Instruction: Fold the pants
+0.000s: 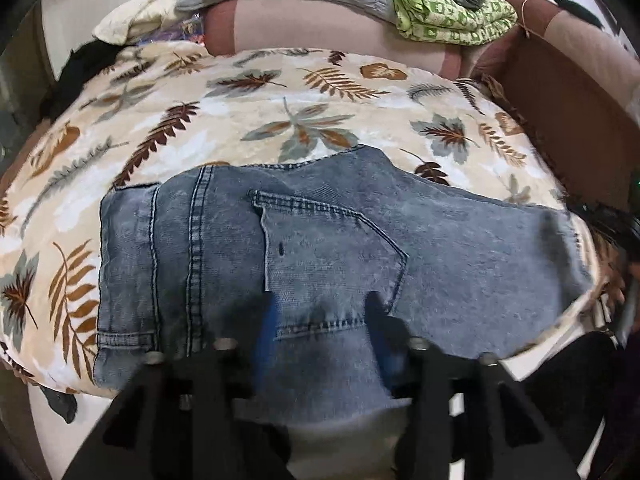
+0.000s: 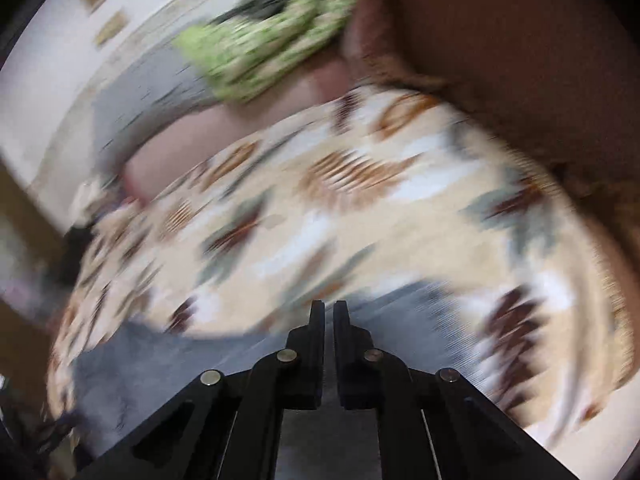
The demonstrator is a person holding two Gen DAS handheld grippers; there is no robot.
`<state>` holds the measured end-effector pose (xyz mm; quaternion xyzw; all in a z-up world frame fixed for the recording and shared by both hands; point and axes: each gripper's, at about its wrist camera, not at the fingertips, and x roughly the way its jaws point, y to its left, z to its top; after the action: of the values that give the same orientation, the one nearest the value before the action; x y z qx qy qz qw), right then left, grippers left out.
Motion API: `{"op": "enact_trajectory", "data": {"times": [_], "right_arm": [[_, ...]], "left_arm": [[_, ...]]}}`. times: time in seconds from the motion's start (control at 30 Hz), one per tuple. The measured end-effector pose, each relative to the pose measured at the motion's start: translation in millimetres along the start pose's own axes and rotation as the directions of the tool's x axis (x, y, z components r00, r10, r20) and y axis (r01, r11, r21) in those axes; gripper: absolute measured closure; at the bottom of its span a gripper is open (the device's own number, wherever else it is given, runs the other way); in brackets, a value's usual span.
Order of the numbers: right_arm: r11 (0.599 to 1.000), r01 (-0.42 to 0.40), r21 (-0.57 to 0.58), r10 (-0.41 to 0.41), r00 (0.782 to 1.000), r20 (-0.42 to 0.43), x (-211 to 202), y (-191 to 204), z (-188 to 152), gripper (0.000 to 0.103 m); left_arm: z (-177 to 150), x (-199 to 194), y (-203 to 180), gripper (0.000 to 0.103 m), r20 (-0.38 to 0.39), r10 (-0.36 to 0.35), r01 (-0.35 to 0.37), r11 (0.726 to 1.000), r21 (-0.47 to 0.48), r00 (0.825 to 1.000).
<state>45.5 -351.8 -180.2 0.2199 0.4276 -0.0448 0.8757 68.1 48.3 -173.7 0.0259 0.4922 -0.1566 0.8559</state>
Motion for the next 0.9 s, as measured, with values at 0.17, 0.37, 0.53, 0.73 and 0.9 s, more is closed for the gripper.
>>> {"op": "enact_trajectory", "data": {"times": [0.17,0.37,0.53,0.73,0.9], "right_arm": [[0.992,0.050,-0.117,-0.067,0.987,-0.145,41.6,39.6,-31.6,0.097],[0.997,0.071,-0.005,-0.071,0.983,-0.172,55.9,11.7,-24.2,0.102],[1.000,0.019,-0.010,-0.020,0.997,-0.075,33.1,13.4,-18.5,0.096],[0.987,-0.135,-0.089,0.123,0.984,-0.130,53.6,66.2,-24.2,0.096],[0.977,-0.143,-0.159,0.111,0.974,-0.197,81.7,104.2,-32.4,0.096]], "left_arm": [[-6.8,24.1,3.1,0.054,-0.039,0.076,-0.075,0.997,0.019,0.996],[-15.0,35.3,34.5,0.055,-0.057,0.108,-0.111,0.993,-0.045,0.992],[-3.7,19.7,29.3,0.055,-0.034,0.064,-0.066,0.995,-0.076,0.997],[29.9,32.8,-4.9,0.052,-0.005,0.034,-0.034,0.999,-0.003,0.999],[49.5,73.0,-27.4,0.044,-0.045,0.051,-0.050,0.998,0.026,0.998]]}}
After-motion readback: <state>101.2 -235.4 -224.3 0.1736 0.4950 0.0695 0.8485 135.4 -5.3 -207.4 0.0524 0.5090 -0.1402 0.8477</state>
